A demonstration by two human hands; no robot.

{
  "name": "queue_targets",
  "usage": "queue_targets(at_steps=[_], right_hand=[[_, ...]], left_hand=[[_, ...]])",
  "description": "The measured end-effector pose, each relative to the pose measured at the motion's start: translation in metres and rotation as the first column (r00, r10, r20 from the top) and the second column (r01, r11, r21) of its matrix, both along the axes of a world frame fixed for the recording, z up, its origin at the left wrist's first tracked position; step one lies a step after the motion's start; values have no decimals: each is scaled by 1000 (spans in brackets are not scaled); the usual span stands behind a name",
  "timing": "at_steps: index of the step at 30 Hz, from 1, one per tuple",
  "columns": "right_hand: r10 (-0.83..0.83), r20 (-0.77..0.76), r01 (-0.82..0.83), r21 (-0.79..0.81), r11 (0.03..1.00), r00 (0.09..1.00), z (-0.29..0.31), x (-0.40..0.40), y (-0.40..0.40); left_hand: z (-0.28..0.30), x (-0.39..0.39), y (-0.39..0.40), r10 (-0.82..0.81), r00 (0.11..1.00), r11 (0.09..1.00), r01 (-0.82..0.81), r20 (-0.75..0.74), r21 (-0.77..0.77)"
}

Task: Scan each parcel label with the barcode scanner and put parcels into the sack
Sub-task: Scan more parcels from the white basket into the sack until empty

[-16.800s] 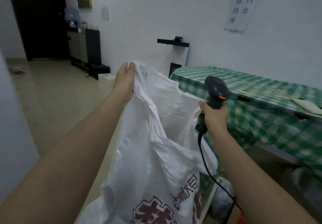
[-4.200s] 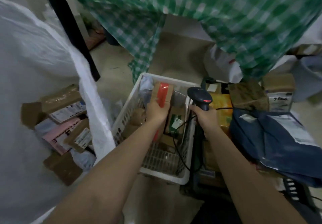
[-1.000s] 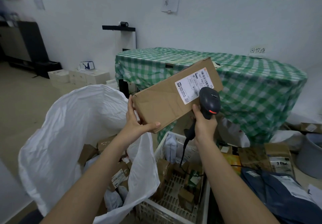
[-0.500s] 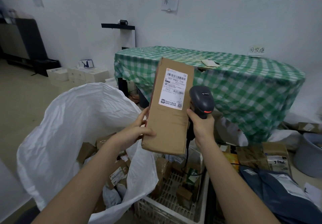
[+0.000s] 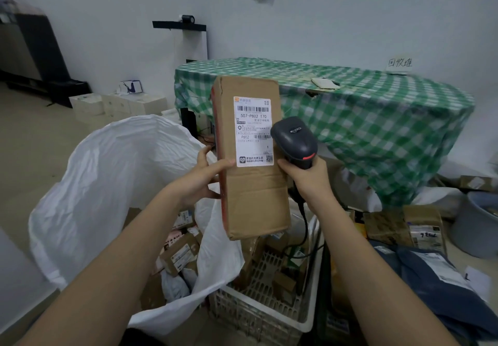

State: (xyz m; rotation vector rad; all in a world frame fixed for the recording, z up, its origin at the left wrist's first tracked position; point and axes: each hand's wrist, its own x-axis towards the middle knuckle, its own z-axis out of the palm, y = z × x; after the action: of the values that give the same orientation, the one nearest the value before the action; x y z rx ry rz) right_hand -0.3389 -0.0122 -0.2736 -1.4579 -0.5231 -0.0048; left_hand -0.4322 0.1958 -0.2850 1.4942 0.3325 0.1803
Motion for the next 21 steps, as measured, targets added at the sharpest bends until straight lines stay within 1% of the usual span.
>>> queue_targets(at_steps=[3,6,8,9,11,13,17,21], right_hand=[[-21,-17,19,-91,996,1000,1,0,6],[-50,-2,49,-169,984,999,4,-4,9],[-6,0,6,-212,977,1000,10,-10,11],[38,-31,-44,-211,976,999,14,-14,12],[152,-127,-172,-169,970,980,21,-22,15],[217,-156,-242,-164,956,964,24,-28,17],[237,-132,-261,-204,944,962,27,-33,19],[219,-93,-236,-277,931,971,29,-35,16]], left_hand=[[-3,-5,7,25,1000,998,-24,-11,53],[-4,-13,15,119,993,991,-120,20,58],[-3,-18,21,165,985,984,-168,42,62],[-3,-20,23,177,983,981,-180,49,67],[-3,-24,27,183,981,980,-187,59,69],[-4,-27,29,177,982,981,-181,65,71],[-5,-29,26,145,987,986,-150,70,72],[-3,-30,24,135,988,988,-139,70,63]])
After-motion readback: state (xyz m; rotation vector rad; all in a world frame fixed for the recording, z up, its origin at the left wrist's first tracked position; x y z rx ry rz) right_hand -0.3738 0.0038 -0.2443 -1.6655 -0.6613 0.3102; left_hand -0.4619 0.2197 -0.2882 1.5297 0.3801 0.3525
